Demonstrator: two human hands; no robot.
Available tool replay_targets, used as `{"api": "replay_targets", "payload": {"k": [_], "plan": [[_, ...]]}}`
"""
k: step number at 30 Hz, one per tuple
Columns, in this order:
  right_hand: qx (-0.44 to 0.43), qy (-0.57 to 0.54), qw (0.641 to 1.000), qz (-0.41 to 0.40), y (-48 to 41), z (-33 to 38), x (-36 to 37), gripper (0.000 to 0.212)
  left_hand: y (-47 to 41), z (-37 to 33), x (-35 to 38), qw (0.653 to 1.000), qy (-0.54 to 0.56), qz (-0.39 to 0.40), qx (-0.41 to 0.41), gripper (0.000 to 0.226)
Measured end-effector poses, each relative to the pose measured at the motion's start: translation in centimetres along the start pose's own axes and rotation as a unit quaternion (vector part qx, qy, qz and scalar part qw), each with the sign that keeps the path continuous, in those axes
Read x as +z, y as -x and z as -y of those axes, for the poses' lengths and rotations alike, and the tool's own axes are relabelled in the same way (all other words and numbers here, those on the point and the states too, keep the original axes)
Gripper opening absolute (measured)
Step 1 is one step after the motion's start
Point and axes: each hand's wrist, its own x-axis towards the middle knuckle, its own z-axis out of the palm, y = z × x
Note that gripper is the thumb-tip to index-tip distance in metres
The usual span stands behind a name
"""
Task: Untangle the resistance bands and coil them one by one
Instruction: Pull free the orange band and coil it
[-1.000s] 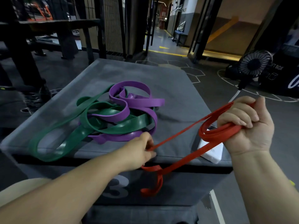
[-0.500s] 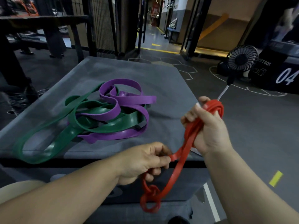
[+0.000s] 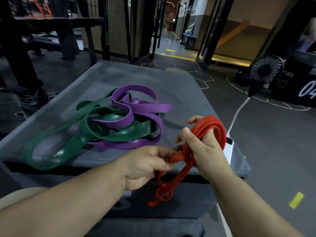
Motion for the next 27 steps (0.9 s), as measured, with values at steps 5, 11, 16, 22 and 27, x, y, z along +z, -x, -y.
{"api": "replay_targets", "payload": {"k": [5,11,16,22,27], "plan": [[-0.021,0.055,0.998,0.006,0.1,-1.1,0.0,0.018,-0.3,0.1,0.2,0.998,-0.027,-0.059,0.006,0.015],[0.009,0.104,0.994,0.024,0.1,-2.0,-0.3,0.017,-0.2,-1.1,0.1,0.992,0.047,-0.101,0.051,0.011],[0.052,0.134,0.989,0.037,0.1,-1.8,0.1,0.037,-0.1,-0.9,-0.4,0.997,0.007,-0.051,0.064,0.030],[0.051,-0.071,0.995,-0.050,-0.3,-0.7,0.0,0.013,-1.3,0.6,-1.3,0.889,-0.411,-0.165,0.115,0.016],[0.044,-0.155,0.986,-0.040,-0.5,-0.2,-1.1,0.031,-1.7,1.3,-1.5,0.933,-0.338,-0.118,0.039,0.023]]}}
